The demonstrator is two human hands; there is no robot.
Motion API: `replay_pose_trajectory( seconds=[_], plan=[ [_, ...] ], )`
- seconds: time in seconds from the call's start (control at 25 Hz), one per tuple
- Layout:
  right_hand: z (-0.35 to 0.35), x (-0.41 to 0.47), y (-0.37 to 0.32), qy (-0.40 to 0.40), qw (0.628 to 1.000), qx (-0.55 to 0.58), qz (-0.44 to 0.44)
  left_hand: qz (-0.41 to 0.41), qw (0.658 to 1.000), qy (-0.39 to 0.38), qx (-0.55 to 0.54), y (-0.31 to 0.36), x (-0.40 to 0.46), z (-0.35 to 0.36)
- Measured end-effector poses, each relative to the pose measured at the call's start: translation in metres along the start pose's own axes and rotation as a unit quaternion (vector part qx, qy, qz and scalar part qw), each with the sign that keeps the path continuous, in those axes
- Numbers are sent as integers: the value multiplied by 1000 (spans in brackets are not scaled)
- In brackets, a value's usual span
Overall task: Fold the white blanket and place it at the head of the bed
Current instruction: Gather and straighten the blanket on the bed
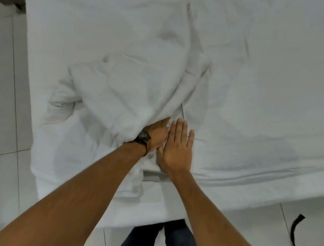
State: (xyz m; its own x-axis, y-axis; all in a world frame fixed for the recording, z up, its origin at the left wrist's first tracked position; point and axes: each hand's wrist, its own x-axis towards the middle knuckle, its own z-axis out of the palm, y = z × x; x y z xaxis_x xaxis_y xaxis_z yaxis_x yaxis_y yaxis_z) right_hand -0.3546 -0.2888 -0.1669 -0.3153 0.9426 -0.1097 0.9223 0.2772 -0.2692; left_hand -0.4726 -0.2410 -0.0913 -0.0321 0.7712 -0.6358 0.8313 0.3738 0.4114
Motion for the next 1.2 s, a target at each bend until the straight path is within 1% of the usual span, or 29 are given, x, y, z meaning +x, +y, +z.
replay_pose_trajectory(
  seconds=[0.04,0.16,0.2,0.24,0.32,0.36,0.4,0.44,0.48,0.52,0.56,0.6,0.64,0.68,0.72,0.76,0.8,0.88,0.92,0.96,1.0,1.04,1.08,1.12,1.16,1.2],
  plan=[
    [2,-2,-5,-5,1000,-3,8,10,1000,-7,20,-6,1,3],
    [2,-10,-13,-6,999,1,38,27,997,26,66,-16,4,12],
    [2,-11,-19,-7,999,-1,50,52,996,31,73,-19,3,12],
    [1,-10,-25,-9,998,-2,67,82,992,28,93,-19,2,10],
    [4,-11,-41,-3,994,-3,112,123,984,-10,125,-24,3,0],
    [4,-13,-57,-1,991,3,135,172,965,-27,196,-34,-1,-10],
    [6,-12,-74,1,988,13,157,225,942,5,247,-45,-12,-21],
    [11,-11,-91,6,983,20,181,296,901,54,313,-54,-24,-36],
    [15,-8,-111,3,979,36,202,333,860,108,372,-70,-34,-53],
    [21,-8,-129,14,975,51,215,331,843,123,405,-86,-48,-70],
    [22,-6,-149,-6,969,91,230,309,835,150,430,-103,-59,-83],
    [15,-5,-170,-35,957,134,255,270,859,155,406,-120,-60,-92],
    [5,-5,-187,-49,934,211,285,240,911,135,306,-138,-56,-97],
    [-7,-2,-201,-30,904,291,311,191,951,101,220,-149,-54,-106],
    [-20,-1,-214,-30,845,400,354,148,976,70,146,-166,-46,-108],
    [-24,-3,-222,-2,796,483,365,134,986,36,87,-177,-46,-113],
    [-27,-5,-232,41,778,530,334,134,991,-2,21,-184,-45,-118],
    [-31,-7,-250,86,796,523,291,134,984,-80,-84,-197,-44,-123],
    [-30,-6,-254,79,795,523,296,120,980,-114,-110,-199,-44,-127],
    [-30,-4,-257,65,785,535,305,101,978,-128,-131,-201,-42,-132],
    [-29,-5,-260,61,786,527,317,105,979,-121,-130,-204,-37,-138],
    [-24,-5,-265,63,803,498,323,108,979,-95,-142,-203,-32,-145],
    [-21,-4,-271,57,841,434,318,96,976,-81,-176,-201,-28,-153],
    [-18,-2,-280,53,877,366,307,77,969,-84,-218,-199,-26,-159],
    [-16,0,-288,57,904,303,297,91,964,-103,-227,-196,-23,-162],
    [-17,4,-299,51,914,275,294,128,965,-111,-201,-190,-25,-165]
  ],
)
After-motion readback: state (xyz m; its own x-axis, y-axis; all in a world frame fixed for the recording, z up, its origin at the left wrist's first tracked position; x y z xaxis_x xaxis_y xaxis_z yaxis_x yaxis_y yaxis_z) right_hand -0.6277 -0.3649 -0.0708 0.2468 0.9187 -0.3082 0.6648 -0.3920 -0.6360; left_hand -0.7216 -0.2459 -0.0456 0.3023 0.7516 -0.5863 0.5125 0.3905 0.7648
